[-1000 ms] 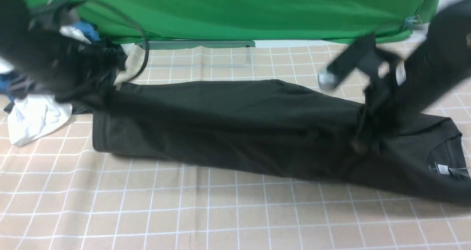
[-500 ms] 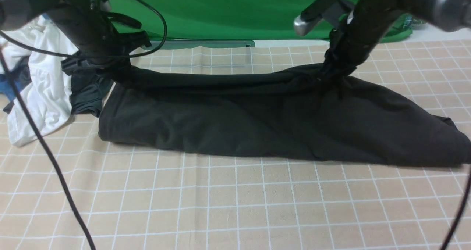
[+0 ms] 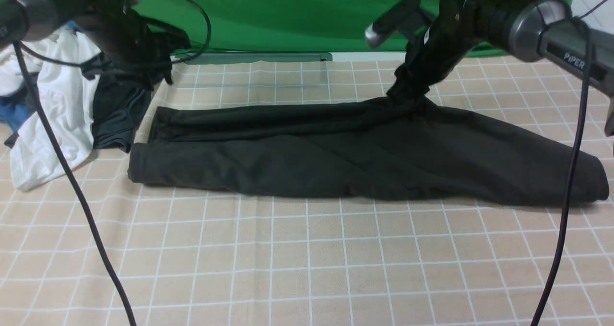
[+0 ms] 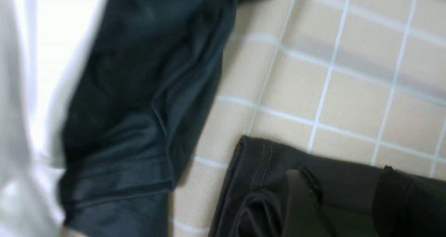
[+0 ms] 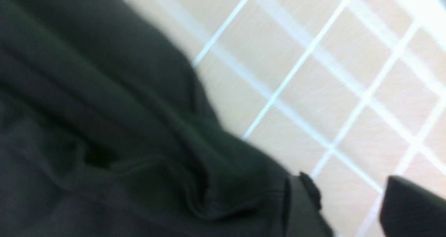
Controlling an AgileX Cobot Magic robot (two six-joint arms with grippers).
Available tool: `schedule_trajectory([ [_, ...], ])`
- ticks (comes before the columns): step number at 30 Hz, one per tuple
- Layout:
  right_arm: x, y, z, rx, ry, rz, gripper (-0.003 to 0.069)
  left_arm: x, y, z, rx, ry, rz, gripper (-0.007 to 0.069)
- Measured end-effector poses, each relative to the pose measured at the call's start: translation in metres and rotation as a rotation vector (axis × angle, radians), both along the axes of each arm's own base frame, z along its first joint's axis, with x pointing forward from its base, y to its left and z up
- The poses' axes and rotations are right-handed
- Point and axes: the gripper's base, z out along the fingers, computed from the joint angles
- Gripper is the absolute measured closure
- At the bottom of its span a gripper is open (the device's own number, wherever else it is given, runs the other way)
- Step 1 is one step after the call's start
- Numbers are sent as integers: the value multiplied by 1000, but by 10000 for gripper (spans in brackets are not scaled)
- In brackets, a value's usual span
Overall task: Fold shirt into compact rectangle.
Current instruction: 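Fold the black garment in half by bringing its near edge over to the far edge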
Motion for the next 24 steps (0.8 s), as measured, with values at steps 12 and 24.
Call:
schedule_trajectory([
  [12, -35, -9, 66, -6, 159, -55, 620, -31, -100, -10, -22, 216, -463, 594],
  [24, -37, -5, 66, 40, 181, -47, 620, -19, -135, -80, 94, 239, -548, 606],
])
